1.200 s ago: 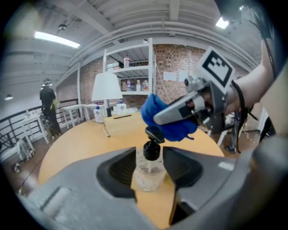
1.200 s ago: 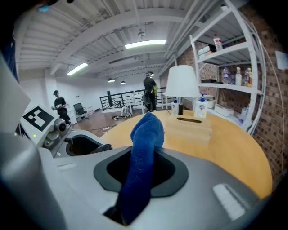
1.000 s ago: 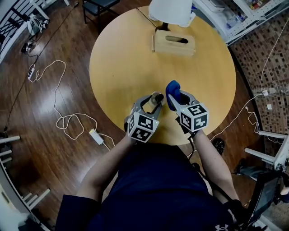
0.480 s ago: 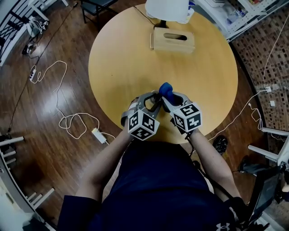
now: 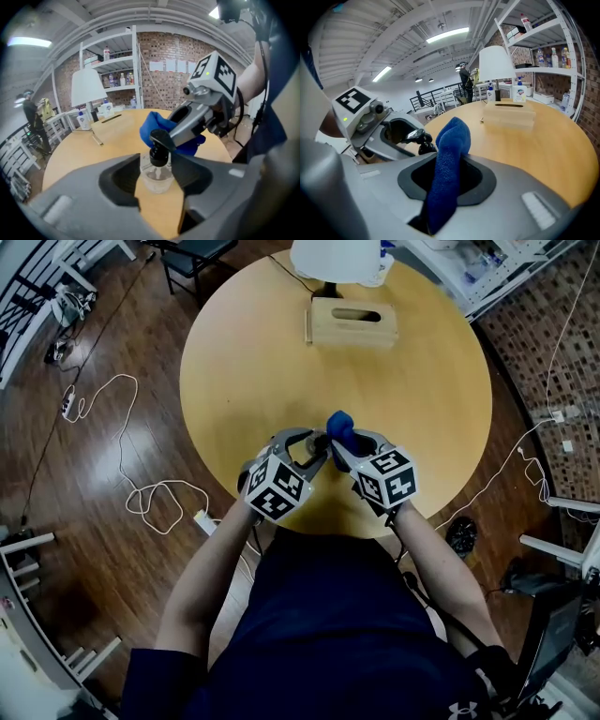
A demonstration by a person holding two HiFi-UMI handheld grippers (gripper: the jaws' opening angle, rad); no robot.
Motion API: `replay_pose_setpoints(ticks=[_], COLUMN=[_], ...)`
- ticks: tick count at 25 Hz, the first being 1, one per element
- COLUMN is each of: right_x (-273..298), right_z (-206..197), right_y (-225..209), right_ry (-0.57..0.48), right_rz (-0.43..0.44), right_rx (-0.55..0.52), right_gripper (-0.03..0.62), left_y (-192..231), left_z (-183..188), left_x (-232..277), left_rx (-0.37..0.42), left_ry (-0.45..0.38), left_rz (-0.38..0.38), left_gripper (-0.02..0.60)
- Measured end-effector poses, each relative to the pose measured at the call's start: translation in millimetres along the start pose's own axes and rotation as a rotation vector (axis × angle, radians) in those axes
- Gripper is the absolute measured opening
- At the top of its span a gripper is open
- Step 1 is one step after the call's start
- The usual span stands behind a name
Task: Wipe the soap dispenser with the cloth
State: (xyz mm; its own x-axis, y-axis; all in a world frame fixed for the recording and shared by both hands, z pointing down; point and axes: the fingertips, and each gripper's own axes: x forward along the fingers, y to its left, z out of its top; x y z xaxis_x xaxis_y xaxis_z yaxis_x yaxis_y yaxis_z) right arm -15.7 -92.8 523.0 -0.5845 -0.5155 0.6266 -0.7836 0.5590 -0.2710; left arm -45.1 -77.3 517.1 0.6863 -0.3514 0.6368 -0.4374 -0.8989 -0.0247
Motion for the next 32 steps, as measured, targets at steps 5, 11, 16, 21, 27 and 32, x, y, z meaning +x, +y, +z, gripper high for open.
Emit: replay_pose_setpoints(ticks=[5, 11, 16, 21, 27, 32], right_x=[16.3, 5.7, -7.0, -6.2, 10.8, 3.2], right_z=[17.0, 7.5, -7.8, -7.0, 10.5, 2.2], right_y=[-9.6, -5.4, 7.2, 1.4, -7.0, -1.5], right_ry=[0.009, -0.007, 0.001, 0.021, 0.033, 0.008], right_rz=[0.002, 0.012, 0.003, -0.001, 0.016, 0.007], right_rx=[0.022, 0.081, 0.055, 0.039, 0.045, 0.079], right_gripper=[0.095, 0.094, 0.094, 0.094, 0.094, 0.094], left_y=[7.7, -7.2, -9.6, -9.4, -12.1, -6.0], left_z=[-5.4, -9.7, -25.0, -23.3, -25.9, -25.1], left_x=[-0.2, 1.9, 13.9, 20.1, 17.9, 10.5], left_rx=[-0.147, -0.126, -0.137, -0.013, 0.185, -0.026], left_ry=[-0.015, 0.076, 0.121, 0.081, 0.168, 0.124], left_rz=[0.134, 0.025, 0.01, -0.09, -0.306, -0.121], left_gripper=[0.291, 0.332, 0.338, 0.301, 0.305, 0.368])
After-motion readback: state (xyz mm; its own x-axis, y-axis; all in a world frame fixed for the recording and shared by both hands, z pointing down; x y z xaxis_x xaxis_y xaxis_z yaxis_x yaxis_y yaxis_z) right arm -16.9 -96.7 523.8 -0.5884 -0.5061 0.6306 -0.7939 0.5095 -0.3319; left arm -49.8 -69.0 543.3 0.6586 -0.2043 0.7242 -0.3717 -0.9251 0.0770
